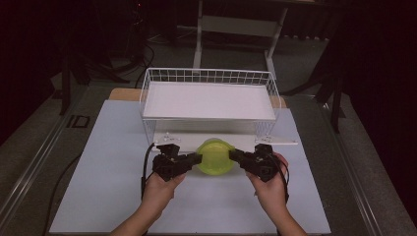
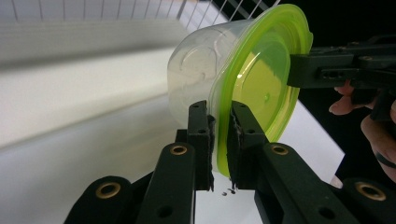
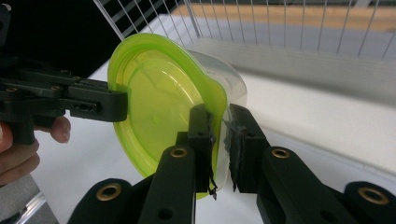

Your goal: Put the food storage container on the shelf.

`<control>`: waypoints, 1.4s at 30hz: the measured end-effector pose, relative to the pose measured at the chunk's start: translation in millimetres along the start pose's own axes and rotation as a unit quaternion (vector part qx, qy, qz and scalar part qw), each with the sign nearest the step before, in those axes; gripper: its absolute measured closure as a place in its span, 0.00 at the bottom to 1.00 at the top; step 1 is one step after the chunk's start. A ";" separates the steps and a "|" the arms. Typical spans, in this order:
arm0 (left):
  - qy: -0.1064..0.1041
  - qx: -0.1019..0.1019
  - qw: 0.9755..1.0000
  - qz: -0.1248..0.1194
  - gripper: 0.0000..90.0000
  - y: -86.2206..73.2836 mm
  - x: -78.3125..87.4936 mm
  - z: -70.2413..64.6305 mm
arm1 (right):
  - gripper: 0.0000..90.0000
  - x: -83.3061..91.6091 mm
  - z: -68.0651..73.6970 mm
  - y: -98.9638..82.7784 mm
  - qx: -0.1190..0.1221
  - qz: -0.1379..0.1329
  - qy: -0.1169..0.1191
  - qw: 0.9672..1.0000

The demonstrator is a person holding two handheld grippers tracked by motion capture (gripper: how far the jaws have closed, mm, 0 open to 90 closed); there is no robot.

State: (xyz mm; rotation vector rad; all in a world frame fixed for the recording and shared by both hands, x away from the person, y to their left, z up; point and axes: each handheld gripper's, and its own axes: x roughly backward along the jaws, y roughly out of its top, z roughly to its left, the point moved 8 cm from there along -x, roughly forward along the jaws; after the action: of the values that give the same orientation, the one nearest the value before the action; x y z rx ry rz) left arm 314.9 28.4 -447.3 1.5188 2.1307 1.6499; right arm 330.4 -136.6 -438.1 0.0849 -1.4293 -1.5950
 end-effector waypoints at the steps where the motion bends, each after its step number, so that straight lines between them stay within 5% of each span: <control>1: 0.000 -0.004 1.000 -0.003 0.91 3.6 3.2 -2.1 | 0.89 3.4 2.5 4.1 0.002 -0.006 0.002 1.000; 13: 0.000 -0.023 0.999 -0.035 0.91 43.7 28.5 -14.1 | 0.89 23.2 21.0 49.6 0.043 -0.040 -0.006 0.998; 32: 0.013 -0.017 0.998 -0.055 0.90 108.7 38.8 -6.0 | 0.89 16.3 17.8 116.8 0.026 -0.045 -0.012 0.999; 42: 0.016 0.009 0.999 -0.036 0.90 135.5 27.6 11.8 | 0.89 -1.6 1.9 141.1 -0.019 -0.023 -0.009 1.000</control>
State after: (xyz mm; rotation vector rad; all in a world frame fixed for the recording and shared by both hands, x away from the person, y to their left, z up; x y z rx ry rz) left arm 395.3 49.3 -336.1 1.4128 2.1950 1.6470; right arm 412.6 -113.8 -325.7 0.0819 -1.4201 -1.6632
